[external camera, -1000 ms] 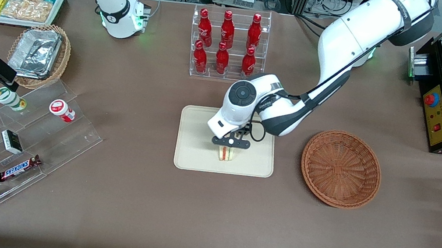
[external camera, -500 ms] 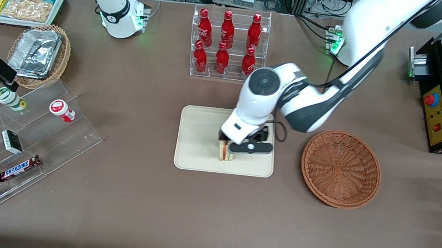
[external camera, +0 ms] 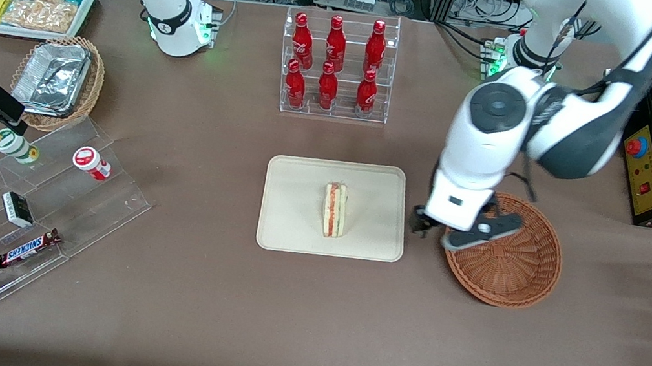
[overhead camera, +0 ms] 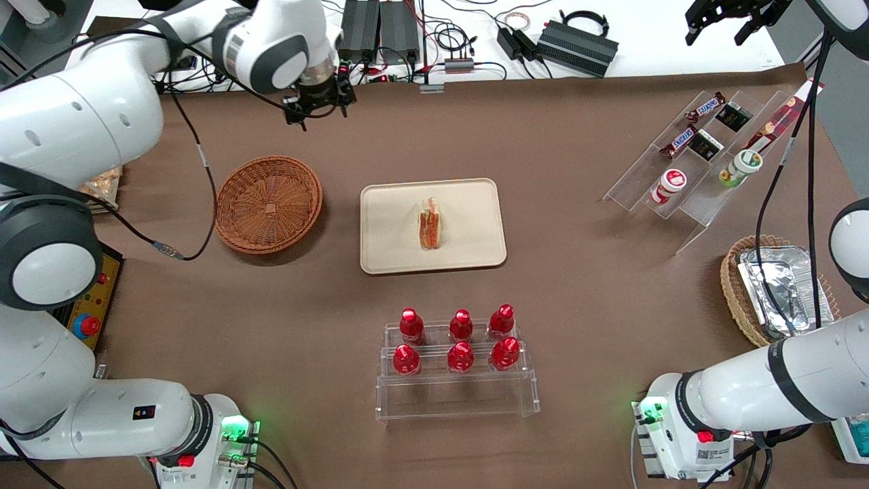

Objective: Place sandwich from basket to tray

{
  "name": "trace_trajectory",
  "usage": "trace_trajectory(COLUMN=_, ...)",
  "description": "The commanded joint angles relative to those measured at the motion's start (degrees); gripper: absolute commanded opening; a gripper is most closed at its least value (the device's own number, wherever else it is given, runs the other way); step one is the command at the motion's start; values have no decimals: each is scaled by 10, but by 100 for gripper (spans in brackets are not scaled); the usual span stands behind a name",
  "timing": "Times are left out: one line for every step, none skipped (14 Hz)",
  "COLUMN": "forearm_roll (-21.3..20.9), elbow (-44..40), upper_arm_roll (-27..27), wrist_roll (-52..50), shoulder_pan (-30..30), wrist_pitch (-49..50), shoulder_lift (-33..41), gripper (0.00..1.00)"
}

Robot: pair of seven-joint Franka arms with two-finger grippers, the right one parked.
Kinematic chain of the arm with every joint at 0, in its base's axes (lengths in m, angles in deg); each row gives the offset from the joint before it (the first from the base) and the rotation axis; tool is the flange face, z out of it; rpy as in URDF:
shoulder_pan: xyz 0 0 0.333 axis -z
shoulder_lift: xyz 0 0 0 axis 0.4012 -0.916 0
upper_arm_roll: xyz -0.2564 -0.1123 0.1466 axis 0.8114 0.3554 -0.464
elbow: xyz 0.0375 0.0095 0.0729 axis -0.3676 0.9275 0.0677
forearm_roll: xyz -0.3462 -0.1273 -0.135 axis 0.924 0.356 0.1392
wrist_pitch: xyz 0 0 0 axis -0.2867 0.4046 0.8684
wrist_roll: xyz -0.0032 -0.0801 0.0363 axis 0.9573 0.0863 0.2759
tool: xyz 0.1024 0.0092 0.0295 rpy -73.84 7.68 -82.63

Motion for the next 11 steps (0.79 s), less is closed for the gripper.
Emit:
trace_trajectory(forearm_roll=42, elbow=19, upper_arm_roll=5, wrist_roll=72, shoulder_pan=-46, wrist_pitch=43, shoulder_lift=43, gripper=100)
trace_trajectory(forearm_roll=65, elbow=20, upper_arm_roll=4, wrist_roll=108, shoulder_pan=-57, wrist_pitch=61, shoulder_lift=55, gripper=100)
trace_trajectory(forearm_roll=84, elbow=19, upper_arm_roll=2, wrist_roll=143, shoulder_pan=-73, wrist_pitch=77, shoulder_lift=67, gripper=100)
trace_trajectory(forearm_roll=93, elbow=19, upper_arm_roll=2, wrist_roll=169, shoulder_pan=-89, wrist_pitch=93, shoulder_lift=78, gripper=100)
trace_trajectory(forearm_roll=93, elbow=19, upper_arm_roll=2, wrist_roll=190, shoulder_pan=-104, wrist_pitch=109, shoulder_lift=86, gripper=100)
trace_trajectory(forearm_roll=98, elbow=19, upper_arm_roll=-5, wrist_roll=218, shoulder_pan=-105, wrist_pitch=127, shoulder_lift=95, gripper=100)
trace_trajectory(forearm_roll=104, elbow=20, upper_arm_roll=-39, wrist_roll=255, shoulder_pan=-95, wrist_pitch=146, shoulder_lift=109, gripper=100)
trace_trajectory(forearm_roll=125, elbow=20, upper_arm_roll=-90, wrist_roll=300, shoulder_pan=-64, wrist_pitch=163, shoulder_lift=121, gripper=100)
trace_trajectory(forearm_roll=154, elbow=21, upper_arm_roll=-140, wrist_roll=354, shoulder_pan=-44, wrist_pitch=182, shoulder_lift=140, gripper=100)
trace_trajectory(forearm_roll=176, elbow=22, upper_arm_roll=-167, wrist_roll=407, shoulder_pan=-41, wrist_pitch=206, shoulder_lift=157, gripper=100)
trace_trajectory(forearm_roll=183, elbow=22, upper_arm_roll=-182, wrist_roll=451, shoulder_pan=-41, wrist_pitch=224, shoulder_lift=167, gripper=100)
